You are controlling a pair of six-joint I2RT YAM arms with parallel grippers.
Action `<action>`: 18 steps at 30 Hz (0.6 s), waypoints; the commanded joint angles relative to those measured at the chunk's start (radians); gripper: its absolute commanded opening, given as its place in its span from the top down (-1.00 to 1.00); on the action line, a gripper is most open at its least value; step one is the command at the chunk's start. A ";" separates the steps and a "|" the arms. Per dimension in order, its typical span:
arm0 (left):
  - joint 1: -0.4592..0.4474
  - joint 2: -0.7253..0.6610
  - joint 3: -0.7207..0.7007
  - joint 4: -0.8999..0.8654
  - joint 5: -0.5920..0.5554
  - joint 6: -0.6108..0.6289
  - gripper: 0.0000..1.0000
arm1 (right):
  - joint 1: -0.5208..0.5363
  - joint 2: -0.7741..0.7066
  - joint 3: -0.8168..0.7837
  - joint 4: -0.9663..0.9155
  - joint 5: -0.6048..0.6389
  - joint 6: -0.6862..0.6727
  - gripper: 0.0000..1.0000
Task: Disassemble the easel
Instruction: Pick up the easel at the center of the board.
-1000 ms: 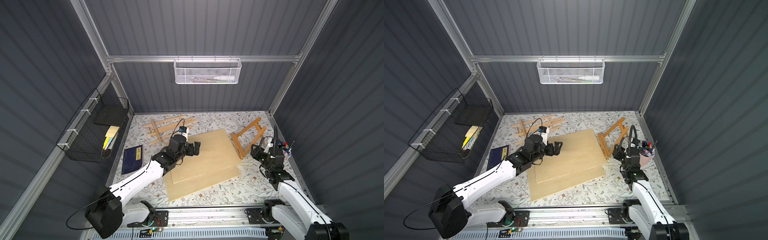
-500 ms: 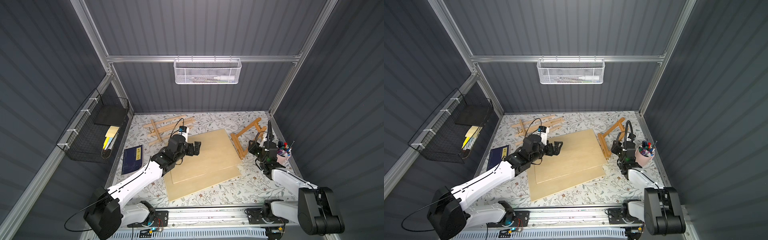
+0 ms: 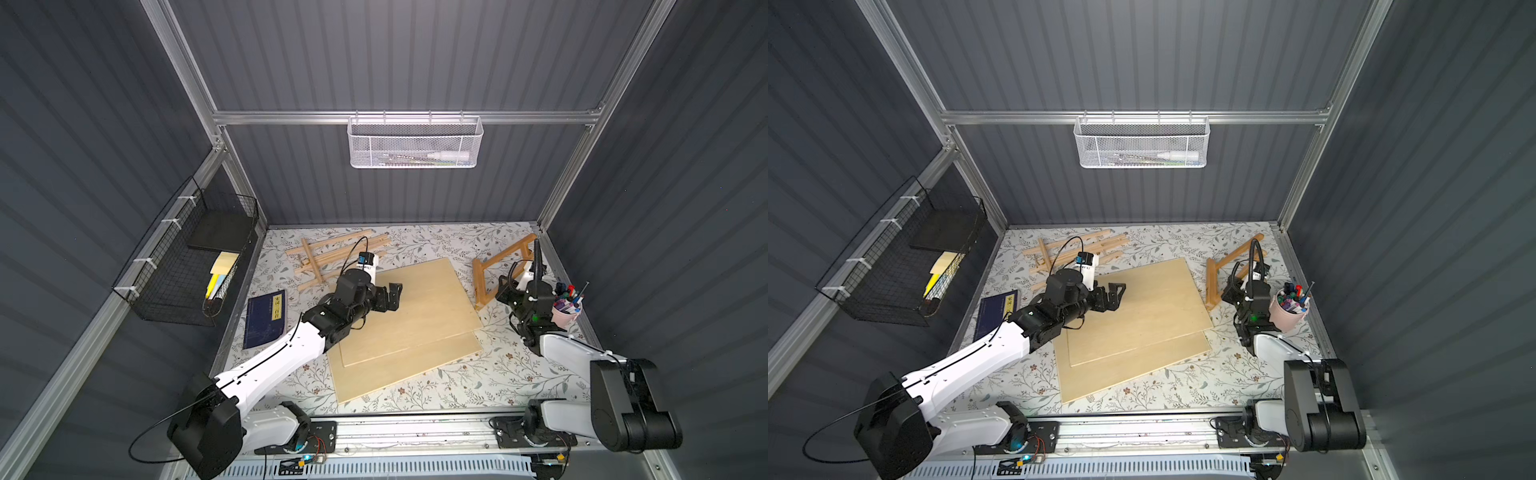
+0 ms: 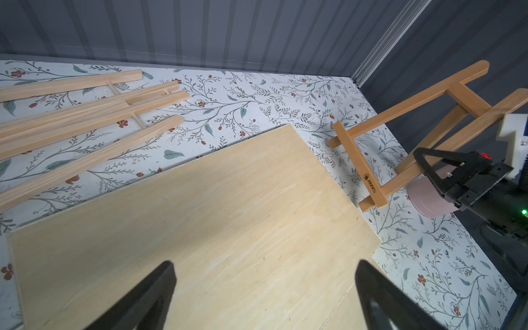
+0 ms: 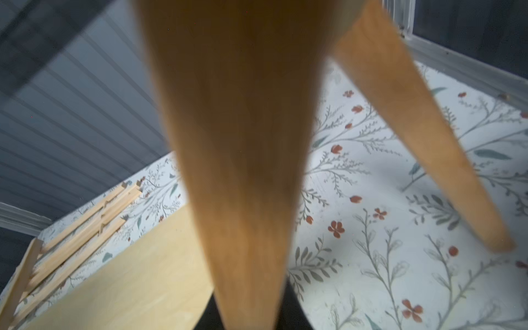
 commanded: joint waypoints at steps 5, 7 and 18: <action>-0.006 -0.014 -0.012 0.014 0.005 0.023 -0.99 | 0.001 -0.038 0.001 0.007 -0.035 0.022 0.78; -0.006 -0.016 -0.011 0.013 0.003 0.023 -0.99 | 0.001 -0.052 0.012 -0.002 -0.040 0.032 0.82; -0.006 -0.026 -0.011 0.014 -0.003 0.022 -0.99 | 0.000 0.024 0.251 -0.001 -0.197 0.355 1.00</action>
